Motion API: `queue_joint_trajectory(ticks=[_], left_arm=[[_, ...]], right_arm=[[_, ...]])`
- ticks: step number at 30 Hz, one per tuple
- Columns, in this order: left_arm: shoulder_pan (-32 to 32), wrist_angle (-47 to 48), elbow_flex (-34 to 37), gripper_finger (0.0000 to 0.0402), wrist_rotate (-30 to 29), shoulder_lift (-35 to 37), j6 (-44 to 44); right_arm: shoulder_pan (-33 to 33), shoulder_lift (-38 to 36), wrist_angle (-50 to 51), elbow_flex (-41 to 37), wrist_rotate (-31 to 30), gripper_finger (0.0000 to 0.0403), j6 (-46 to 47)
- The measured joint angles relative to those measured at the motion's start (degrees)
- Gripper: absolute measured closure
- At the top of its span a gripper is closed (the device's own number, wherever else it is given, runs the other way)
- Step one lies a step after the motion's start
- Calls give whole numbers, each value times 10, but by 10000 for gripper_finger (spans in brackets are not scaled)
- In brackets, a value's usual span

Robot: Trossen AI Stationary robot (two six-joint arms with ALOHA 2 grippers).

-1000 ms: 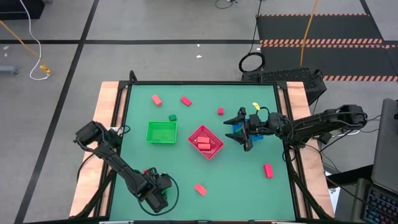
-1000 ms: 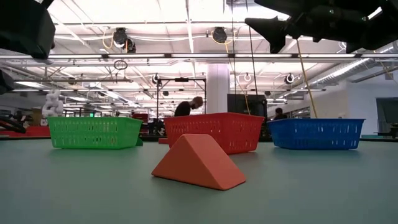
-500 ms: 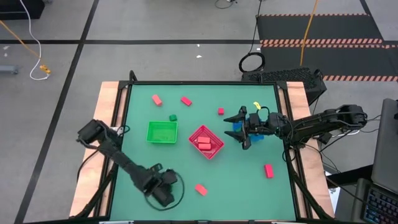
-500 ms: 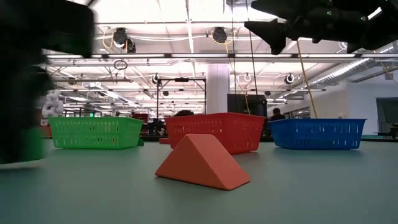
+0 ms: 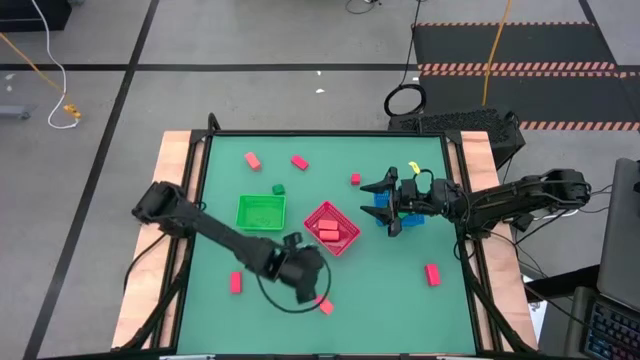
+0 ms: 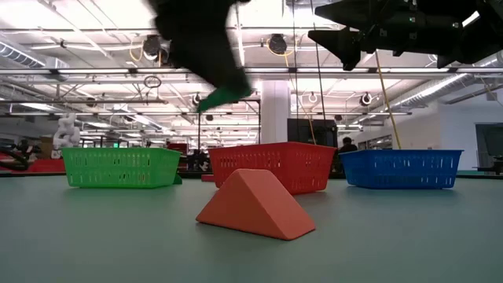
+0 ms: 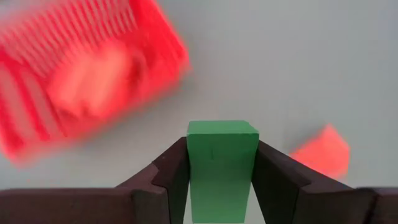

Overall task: Sort & place blocks by color
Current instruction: Put the green block into the blue bin

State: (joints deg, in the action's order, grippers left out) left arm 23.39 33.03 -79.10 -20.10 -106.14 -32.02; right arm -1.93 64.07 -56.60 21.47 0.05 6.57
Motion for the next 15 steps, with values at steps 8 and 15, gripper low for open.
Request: queue_joint_trajectory(ticks=[8, 15], left_arm=[[-72, -39, -85, 260, -34, 1, 172], [-114, -108, -86, 244, -31, 1, 240]], right_arm=[[0, 0, 65, 0, 2, 149, -32], [8, 0, 84, 0, 3, 149, -22]])
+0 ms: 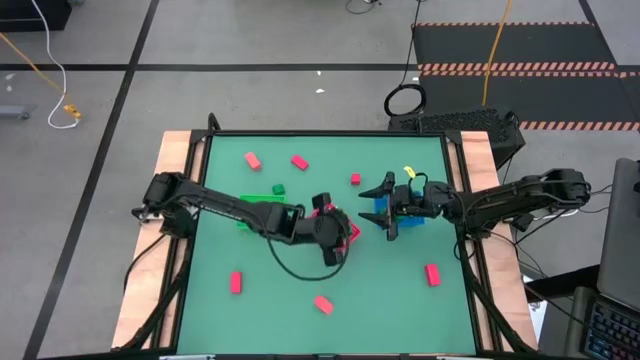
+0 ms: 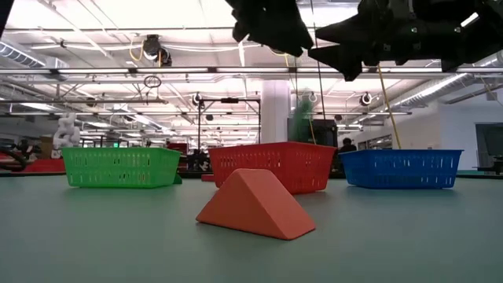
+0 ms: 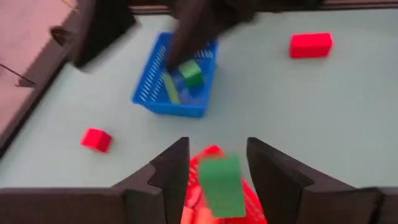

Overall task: Sort & place blocks by color
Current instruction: Put the green block into the blue bin

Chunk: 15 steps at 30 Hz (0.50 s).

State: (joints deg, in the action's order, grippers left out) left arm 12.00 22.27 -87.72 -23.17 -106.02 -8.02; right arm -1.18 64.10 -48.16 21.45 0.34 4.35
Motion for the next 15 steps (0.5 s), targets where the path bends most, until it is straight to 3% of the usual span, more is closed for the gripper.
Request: queue_joint_trajectory(ticks=[5, 8, 15], left_arm=[[-11, 16, 0, 303, -61, 0, 58], [-11, 23, 0, 343, -68, 0, 67], [-10, 75, 0, 398, 4, 0, 102]], right_arm=[[1, 0, 14, 0, 0, 149, 104], [0, 0, 13, 0, 0, 149, 128], [0, 0, 32, 0, 0, 149, 126]])
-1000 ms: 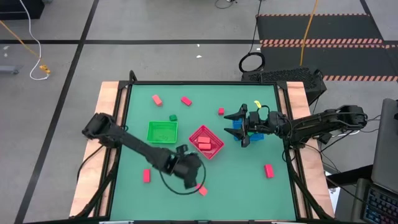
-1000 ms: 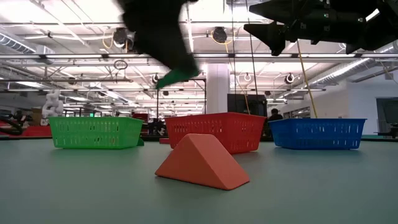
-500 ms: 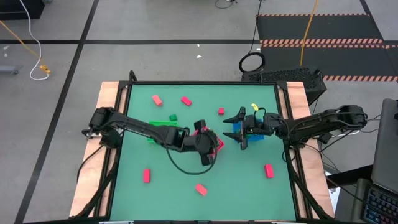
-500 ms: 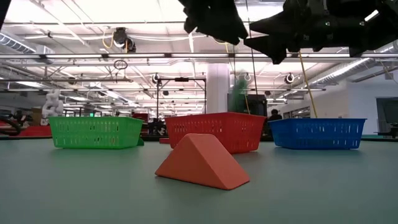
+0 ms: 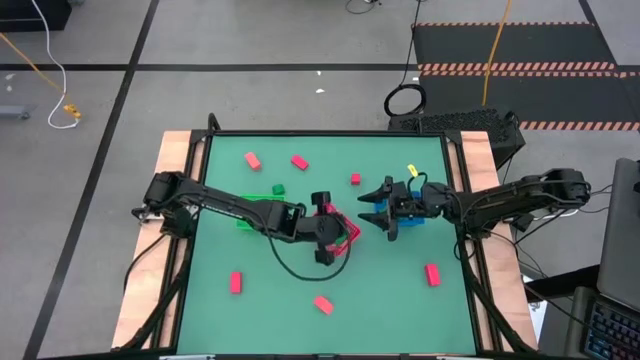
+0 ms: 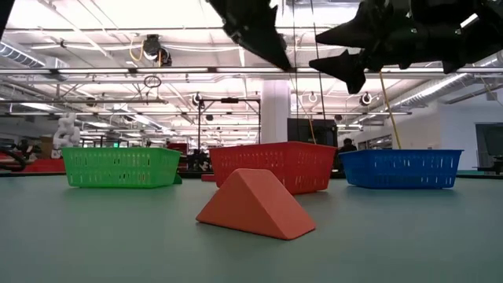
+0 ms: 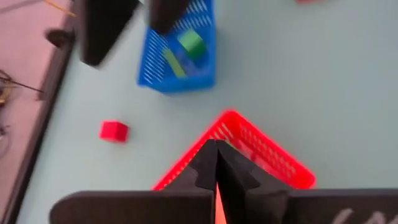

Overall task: Sort & place blocks by color
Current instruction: Put the green block into the blue bin

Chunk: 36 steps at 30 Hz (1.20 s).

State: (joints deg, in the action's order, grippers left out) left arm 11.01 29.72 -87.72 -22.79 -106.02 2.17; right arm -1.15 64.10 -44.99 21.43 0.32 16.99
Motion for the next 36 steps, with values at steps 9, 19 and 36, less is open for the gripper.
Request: queue_joint_trajectory(ticks=[9, 19, 36], left_arm=[[-69, 78, 0, 276, 126, 0, -183], [-94, 55, -1, 116, 198, -22, -222], [-93, -45, 0, 157, 181, -125, -245]], right_arm=[[0, 0, -6, 0, 0, 149, -1], [0, 0, -18, 0, 0, 149, -1], [0, 0, 6, 0, 0, 149, -11]])
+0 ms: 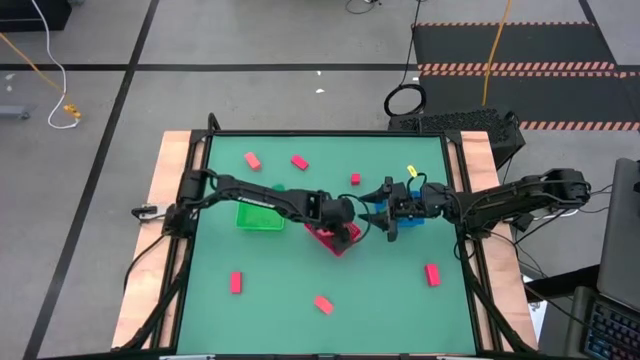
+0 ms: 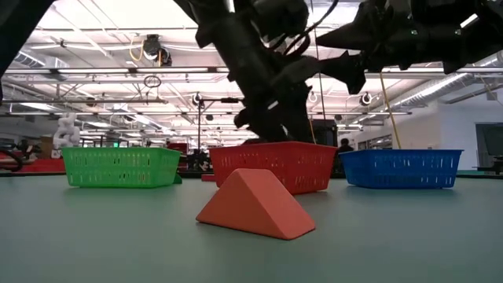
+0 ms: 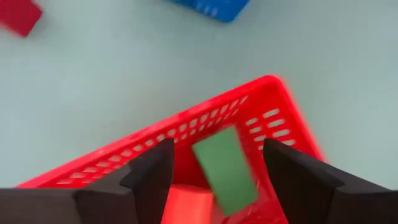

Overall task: Sort & place blocks by color
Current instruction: Put the green block into the blue bin

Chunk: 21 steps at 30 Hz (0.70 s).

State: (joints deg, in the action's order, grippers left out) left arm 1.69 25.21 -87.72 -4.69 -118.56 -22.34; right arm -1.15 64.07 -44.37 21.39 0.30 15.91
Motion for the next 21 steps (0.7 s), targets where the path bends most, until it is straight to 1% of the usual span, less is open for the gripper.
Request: queue_joint_trajectory(ticks=[3, 6, 9, 21], left_arm=[[8, -22, 0, 169, -2, 0, 8], [15, -24, 0, 180, -29, -11, 10], [16, -4, 2, 187, -43, -16, 10], [11, -20, 0, 186, -44, -38, 8]], right_arm=[[0, 0, 0, 0, -1, 149, -6], [0, 0, -4, 0, -1, 149, -7], [0, 0, -4, 0, -2, 149, -7], [0, 0, -3, 0, -2, 149, -6]])
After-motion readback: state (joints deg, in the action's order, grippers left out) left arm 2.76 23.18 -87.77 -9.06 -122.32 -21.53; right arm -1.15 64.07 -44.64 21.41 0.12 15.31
